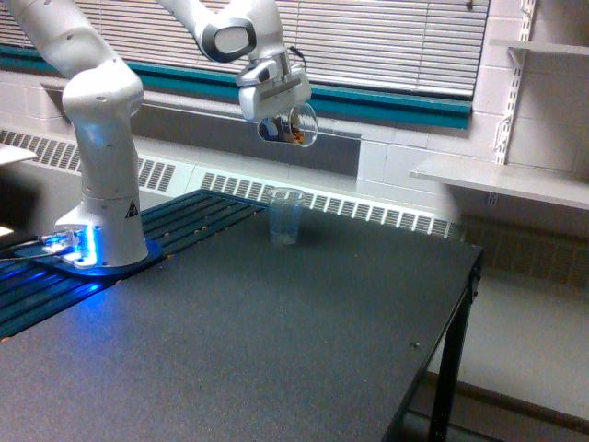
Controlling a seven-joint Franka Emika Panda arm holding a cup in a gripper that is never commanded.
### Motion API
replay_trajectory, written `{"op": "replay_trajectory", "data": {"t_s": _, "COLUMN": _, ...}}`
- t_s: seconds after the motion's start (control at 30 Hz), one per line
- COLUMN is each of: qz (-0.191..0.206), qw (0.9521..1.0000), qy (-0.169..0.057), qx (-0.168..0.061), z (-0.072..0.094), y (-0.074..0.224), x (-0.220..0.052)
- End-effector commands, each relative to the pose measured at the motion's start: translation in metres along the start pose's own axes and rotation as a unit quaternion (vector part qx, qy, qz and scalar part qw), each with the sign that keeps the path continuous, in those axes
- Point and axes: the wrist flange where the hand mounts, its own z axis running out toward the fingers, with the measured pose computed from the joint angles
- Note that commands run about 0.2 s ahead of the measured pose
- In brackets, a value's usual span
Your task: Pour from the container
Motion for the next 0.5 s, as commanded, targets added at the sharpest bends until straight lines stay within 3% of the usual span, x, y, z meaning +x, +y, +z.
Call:
{"op": "replay_trajectory", "data": {"t_s": 0.03, "qz": 0.008, "qw": 0.9997, "qy": -0.02, "qx": 0.003, "z": 0.0037, "y": 0.0006, "x": -0.0049}}
{"op": "replay_trajectory", "data": {"t_s": 0.5, "qz": 0.015, "qw": 0.9982, "qy": -0.057, "qx": 0.001, "z": 0.0129, "y": -0.0038, "x": -0.0114}}
